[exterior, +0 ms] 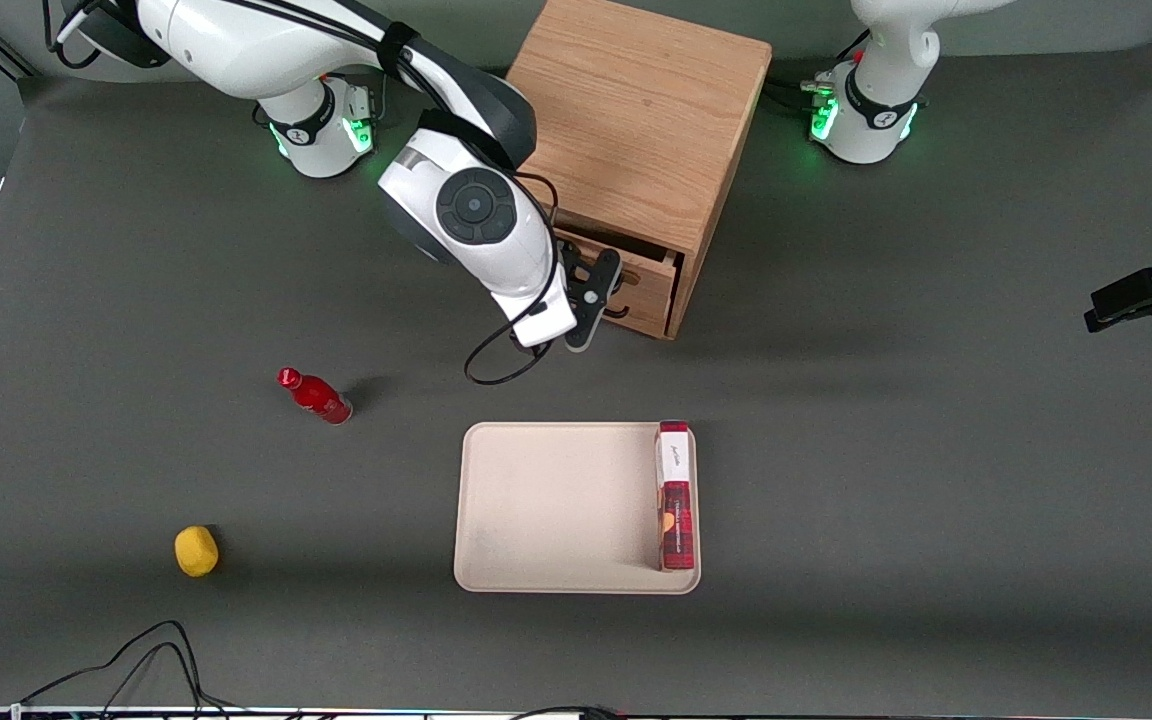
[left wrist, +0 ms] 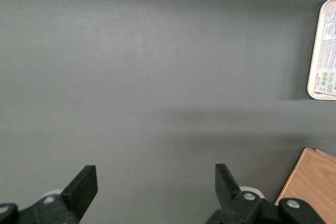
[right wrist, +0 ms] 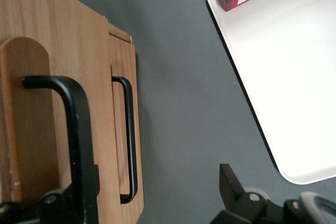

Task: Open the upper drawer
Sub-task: 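Pull the upper drawer outward by its handle with the right gripper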

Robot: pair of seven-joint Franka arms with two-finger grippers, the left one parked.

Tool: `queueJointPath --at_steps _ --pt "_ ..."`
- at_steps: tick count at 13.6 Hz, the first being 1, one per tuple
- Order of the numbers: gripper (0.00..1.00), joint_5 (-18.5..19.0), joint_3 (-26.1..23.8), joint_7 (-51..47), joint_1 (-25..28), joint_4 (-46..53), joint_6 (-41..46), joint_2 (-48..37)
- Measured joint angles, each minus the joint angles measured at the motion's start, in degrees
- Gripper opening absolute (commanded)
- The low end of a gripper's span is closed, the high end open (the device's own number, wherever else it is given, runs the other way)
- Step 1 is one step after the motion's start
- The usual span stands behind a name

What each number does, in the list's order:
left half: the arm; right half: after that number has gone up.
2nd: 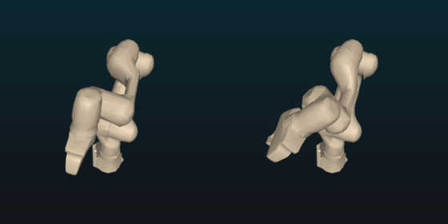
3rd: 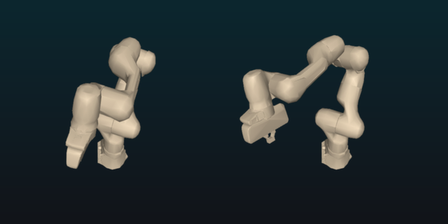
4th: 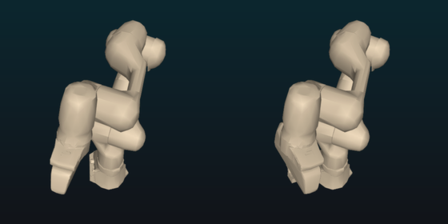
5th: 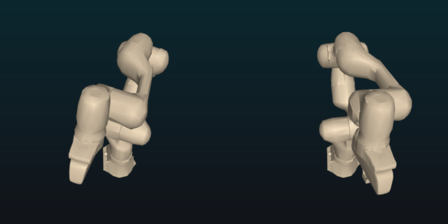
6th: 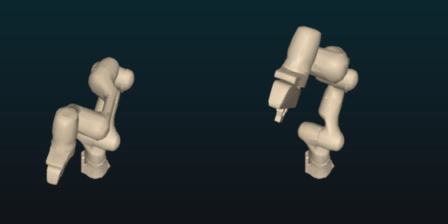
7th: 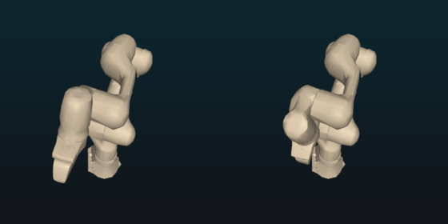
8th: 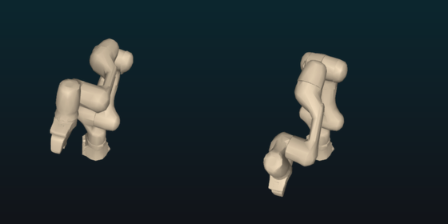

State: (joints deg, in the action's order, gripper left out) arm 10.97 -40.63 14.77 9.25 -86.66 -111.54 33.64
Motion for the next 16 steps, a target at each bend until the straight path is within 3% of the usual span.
queueJointPath --at_steps 16 --pt "1.0 -0.01 1.56 0.7 -1.51 5.32 0.12 3.67"
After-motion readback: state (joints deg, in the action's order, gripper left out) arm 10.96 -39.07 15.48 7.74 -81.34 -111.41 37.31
